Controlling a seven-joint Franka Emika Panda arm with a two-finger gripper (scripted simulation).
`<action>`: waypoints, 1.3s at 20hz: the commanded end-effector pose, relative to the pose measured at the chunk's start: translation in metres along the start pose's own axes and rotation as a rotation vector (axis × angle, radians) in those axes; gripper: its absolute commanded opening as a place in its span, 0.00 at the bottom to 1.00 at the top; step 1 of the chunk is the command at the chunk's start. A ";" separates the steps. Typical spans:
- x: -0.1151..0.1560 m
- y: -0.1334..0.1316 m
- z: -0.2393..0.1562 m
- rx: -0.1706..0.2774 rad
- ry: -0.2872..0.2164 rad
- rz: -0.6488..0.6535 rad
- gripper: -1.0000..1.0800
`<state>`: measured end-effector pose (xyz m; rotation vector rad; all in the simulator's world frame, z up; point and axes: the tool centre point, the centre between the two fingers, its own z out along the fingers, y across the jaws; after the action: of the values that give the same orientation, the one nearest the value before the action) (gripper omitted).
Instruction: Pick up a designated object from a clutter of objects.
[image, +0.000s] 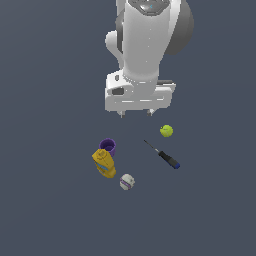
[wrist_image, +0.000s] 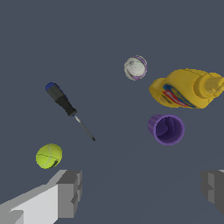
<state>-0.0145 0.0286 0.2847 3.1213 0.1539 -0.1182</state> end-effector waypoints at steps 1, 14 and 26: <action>0.002 -0.002 0.003 -0.002 0.000 -0.010 0.96; 0.029 -0.039 0.073 -0.028 0.022 -0.219 0.96; 0.043 -0.108 0.179 -0.028 0.060 -0.542 0.96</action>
<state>0.0051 0.1298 0.1130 2.9772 0.9330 -0.0341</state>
